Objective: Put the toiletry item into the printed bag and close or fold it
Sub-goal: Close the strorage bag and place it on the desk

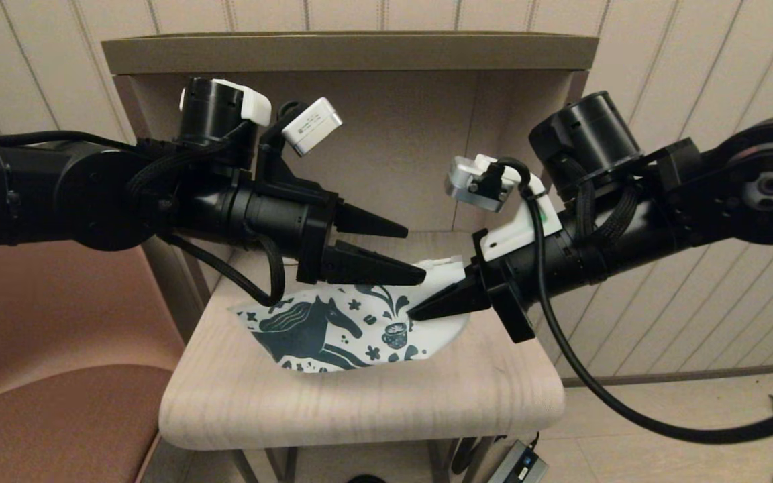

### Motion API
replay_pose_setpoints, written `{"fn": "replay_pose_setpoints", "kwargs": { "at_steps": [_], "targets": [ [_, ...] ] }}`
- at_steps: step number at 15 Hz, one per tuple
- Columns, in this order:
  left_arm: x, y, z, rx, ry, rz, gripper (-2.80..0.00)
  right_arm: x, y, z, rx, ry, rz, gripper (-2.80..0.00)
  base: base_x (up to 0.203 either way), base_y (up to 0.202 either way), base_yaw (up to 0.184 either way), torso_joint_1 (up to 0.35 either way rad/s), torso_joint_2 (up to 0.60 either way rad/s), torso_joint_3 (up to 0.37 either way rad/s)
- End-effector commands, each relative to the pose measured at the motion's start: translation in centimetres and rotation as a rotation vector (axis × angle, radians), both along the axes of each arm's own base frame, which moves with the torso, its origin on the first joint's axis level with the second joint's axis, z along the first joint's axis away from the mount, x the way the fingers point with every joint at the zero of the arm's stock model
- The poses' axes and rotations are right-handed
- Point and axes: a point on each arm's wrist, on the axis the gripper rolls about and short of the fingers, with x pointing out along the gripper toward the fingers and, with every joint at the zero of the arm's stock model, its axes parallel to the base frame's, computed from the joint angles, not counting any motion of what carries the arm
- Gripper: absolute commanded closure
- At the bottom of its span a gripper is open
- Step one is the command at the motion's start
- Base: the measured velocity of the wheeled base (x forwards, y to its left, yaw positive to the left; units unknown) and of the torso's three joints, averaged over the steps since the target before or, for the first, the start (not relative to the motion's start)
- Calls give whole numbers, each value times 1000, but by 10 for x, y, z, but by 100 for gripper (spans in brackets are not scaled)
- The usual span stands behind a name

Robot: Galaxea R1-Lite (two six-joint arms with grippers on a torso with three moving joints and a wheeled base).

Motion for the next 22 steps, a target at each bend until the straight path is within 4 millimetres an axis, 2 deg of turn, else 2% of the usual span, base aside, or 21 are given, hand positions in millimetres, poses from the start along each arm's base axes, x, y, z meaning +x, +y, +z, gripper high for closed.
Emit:
{"fn": "replay_pose_setpoints", "kwargs": {
  "at_steps": [1,22],
  "targets": [
    [0,0,-1,-2,1,-6,-280,-1,0,1,2,0,6,0,0,0,0,0,0,0],
    [2,-4,-1,-5,5,-12,-280,2,2,3,15,10,4,0,0,0,0,0,0,0]
  ]
}}
